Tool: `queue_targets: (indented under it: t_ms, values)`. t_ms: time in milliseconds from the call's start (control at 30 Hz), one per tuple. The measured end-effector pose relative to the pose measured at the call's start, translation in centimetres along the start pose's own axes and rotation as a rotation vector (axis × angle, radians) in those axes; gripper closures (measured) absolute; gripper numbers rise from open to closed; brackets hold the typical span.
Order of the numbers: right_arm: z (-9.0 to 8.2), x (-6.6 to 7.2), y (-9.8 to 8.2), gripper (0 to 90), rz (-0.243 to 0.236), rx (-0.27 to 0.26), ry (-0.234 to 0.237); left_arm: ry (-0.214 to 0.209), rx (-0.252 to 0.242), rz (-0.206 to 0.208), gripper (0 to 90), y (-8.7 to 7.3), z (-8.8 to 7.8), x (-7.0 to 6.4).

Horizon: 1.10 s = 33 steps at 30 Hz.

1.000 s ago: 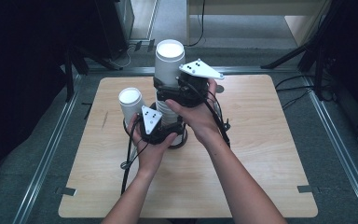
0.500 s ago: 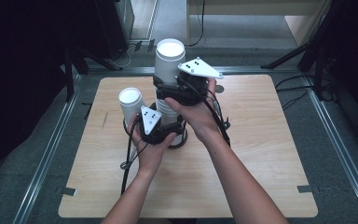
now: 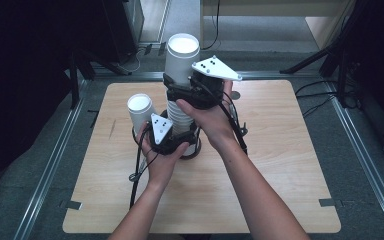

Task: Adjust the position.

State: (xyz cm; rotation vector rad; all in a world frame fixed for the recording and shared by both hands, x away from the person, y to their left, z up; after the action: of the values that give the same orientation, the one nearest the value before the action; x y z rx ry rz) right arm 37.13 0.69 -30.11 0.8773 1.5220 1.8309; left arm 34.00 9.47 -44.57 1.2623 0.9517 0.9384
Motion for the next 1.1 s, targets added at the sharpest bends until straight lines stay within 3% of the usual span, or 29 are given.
queue_targets:
  t_ms: [500,1100]
  values:
    - [0.3,0.5,1.2,14.9,-0.031,-0.012,-0.037,-0.004,-0.005,-0.003,6.5,0.1,0.0,0.0]
    - [0.0,1.2,3.8,20.1,-0.052,-0.075,-0.048,-0.004,-0.006,-0.003,6.7,0.1,-0.1,0.0]
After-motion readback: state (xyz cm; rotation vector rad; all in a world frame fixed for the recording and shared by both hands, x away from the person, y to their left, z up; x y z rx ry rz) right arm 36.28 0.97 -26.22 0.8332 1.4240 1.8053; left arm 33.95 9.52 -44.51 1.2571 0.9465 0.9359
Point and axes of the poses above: each handheld gripper's, and its own axes: z roughly forward along the jaws, y roughly out of its top, x roughly to its left, the point moved 4 cm from there along z, roughly forward along the jaws, and after that the axes turned 13 degrees about -x, right-handed, at the moved point
